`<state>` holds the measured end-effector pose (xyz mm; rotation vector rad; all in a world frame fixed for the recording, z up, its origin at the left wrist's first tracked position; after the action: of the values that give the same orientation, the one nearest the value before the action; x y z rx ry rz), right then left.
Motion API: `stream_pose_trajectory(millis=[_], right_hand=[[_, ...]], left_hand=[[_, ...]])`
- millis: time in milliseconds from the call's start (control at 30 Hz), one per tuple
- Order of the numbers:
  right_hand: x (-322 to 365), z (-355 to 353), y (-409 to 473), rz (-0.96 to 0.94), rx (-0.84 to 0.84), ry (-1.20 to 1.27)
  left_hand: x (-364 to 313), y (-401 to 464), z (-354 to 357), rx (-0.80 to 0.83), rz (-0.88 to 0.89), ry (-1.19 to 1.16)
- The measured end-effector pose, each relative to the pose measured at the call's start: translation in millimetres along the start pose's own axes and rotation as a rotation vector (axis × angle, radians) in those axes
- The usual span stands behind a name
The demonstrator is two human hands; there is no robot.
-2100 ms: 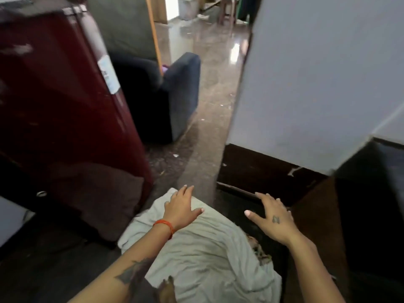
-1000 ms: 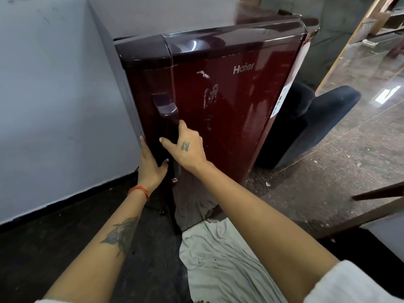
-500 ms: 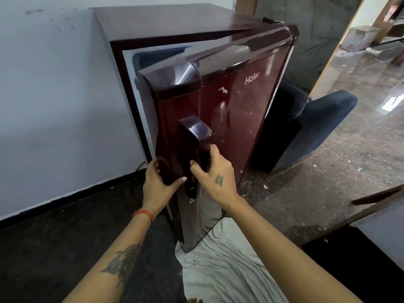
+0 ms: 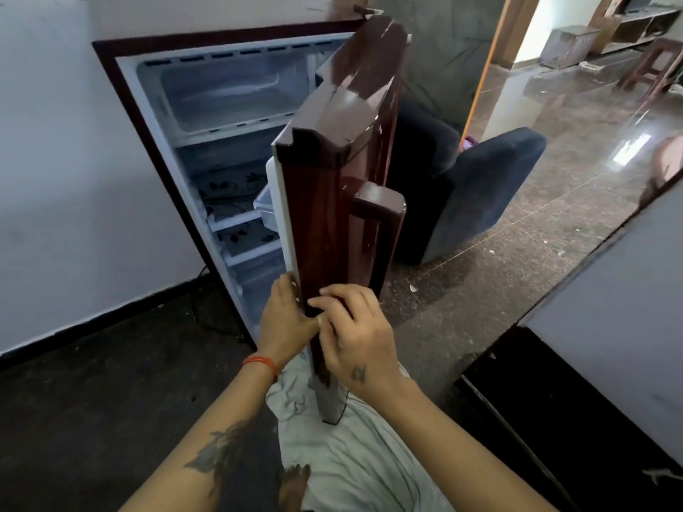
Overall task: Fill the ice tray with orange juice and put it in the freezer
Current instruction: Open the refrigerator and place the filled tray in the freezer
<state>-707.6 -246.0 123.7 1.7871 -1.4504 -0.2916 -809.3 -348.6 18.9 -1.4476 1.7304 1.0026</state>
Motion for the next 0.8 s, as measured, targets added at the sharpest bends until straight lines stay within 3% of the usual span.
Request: stream_pose_trajectory(millis=[67,200,367,533,633,800], right_hand=[[4,-9,4,-0.061,-0.058,-0.155],[-31,-5,-16,-0.111,0.029,-0.378],[-97,-24,-40,-0.027,0.025,-0.561],[-146,-55,-46,0.185,-0.108,-0.536],[-162,-79,-39,0.340,-0.240,-0.529],[-189,-77,-1,0.287,-0.200,-0.431]], left_hand=[[-15,-7,24,0.048,0.069,0.078],[-47,-21,45,0.095,0.190,0.149],[-101,-13,20,-0.216,0.482,0.198],[-146,28,76,0.005,0.704,0.279],[-167,40,115,0.104,0.811,0.211],[-196,46,164,0.211,0.985,0.126]])
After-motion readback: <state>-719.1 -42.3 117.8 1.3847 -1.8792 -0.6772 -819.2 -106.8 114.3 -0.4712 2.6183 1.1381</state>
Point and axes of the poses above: each hand's wrist, its own y-axis towards the middle knuckle, its own z-axis out of the palm, x = y × z, the point moved 10 cm from there along y, towards the middle knuckle, and after that the axes turned 9 degrees about -y, right-handed, at the moved point
